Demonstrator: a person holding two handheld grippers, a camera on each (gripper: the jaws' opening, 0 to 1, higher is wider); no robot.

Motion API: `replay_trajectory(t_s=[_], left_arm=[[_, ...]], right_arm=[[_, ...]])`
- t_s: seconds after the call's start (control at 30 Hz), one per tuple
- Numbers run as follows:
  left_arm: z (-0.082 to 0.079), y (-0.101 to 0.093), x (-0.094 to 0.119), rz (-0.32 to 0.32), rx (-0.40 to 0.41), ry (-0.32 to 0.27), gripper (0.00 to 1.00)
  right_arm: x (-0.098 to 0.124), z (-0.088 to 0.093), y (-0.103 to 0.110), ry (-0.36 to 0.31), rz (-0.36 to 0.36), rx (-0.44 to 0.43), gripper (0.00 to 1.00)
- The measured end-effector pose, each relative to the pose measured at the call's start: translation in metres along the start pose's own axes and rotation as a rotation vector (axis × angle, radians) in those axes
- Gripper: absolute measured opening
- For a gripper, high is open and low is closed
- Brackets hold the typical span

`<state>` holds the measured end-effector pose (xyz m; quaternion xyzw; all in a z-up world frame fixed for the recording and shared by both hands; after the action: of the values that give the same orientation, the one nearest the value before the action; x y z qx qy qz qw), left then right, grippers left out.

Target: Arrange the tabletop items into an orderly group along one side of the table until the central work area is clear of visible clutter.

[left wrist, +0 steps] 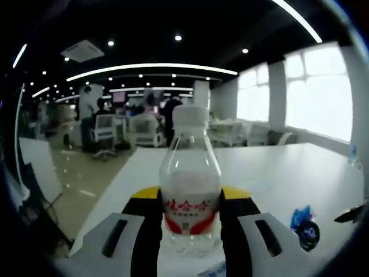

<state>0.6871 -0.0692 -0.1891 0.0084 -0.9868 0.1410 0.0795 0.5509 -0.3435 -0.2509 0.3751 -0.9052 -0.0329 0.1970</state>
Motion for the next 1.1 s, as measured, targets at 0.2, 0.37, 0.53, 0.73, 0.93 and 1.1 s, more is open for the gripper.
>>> replay_trajectory(t_s=[0.2,0.37,0.53,0.73,0.93,1.1], left_arm=[[0.018,0.016,-0.016,0.001,0.022,0.008,0.35],[0.033,0.027,-0.027,-0.008,0.022,0.007,0.35],[0.045,0.041,-0.038,-0.024,0.021,0.007,0.35],[0.056,0.053,-0.05,-0.04,0.051,0.004,0.35],[0.059,0.061,-0.06,-0.057,0.024,-0.009,0.35],[0.065,0.066,-0.066,-0.067,0.057,-0.025,0.35]], right_arm=[[-0.003,0.01,-0.001,0.038,0.002,0.014,0.99],[-0.006,0.017,-0.007,0.072,0.031,0.054,1.0],[-0.008,0.024,-0.01,0.099,0.035,0.052,0.99],[-0.012,0.032,-0.011,0.132,0.027,0.038,0.99],[-0.014,0.036,-0.01,0.148,0.024,0.038,0.99],[-0.015,0.039,-0.008,0.158,0.014,0.025,0.99]])
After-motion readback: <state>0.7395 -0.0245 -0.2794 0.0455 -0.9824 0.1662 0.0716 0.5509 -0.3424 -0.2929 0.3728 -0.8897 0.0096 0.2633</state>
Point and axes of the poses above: the point that each gripper's makers call its tool centre point, and the gripper's own axes: x roughly backward along the fingers, y roughly to its left, z roughly out of its underside, the point moved 1 cm from there along x, roughly backward along the fingers, and after that the axes turned 14 degrees about x, right-handed, at the moved point
